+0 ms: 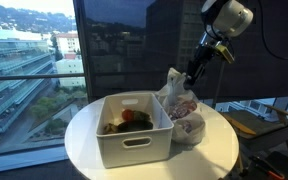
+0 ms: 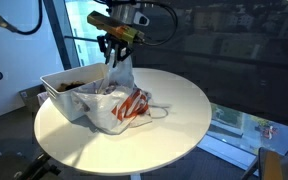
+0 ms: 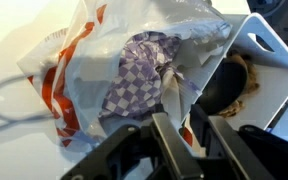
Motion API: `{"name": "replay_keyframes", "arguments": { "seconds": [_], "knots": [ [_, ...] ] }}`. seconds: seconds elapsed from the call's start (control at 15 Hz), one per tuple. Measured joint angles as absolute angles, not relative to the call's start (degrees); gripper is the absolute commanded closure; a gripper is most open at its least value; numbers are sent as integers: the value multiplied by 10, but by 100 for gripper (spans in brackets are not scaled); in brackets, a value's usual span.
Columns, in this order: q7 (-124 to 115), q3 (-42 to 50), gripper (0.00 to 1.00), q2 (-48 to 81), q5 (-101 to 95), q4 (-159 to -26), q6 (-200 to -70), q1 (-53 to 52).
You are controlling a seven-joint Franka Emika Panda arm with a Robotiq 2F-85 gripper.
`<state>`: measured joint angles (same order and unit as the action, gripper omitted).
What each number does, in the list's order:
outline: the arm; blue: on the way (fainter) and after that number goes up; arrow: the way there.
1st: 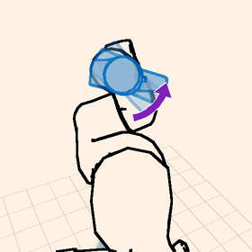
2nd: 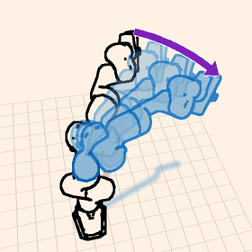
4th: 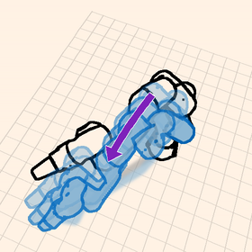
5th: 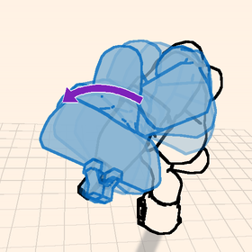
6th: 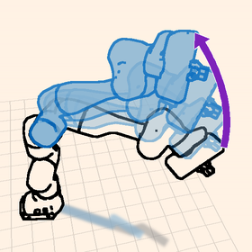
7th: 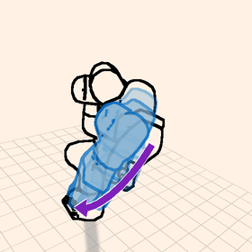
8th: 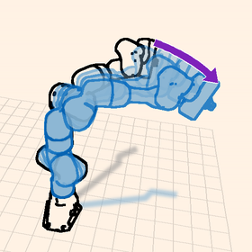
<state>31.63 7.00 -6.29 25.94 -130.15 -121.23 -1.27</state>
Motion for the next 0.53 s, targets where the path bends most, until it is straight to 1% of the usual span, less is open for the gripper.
{"name": "replay_keyframes", "arguments": {
  "seconds": [0.27,0.33,0.53],
  "knots": [
    [328,42,5,-54,263,-1301,-1189,-21],
    [328,31,0,-55,261,-1301,-1186,-25],
    [326,-4,0,-53,257,-1299,-1186,-45]
  ]
}}
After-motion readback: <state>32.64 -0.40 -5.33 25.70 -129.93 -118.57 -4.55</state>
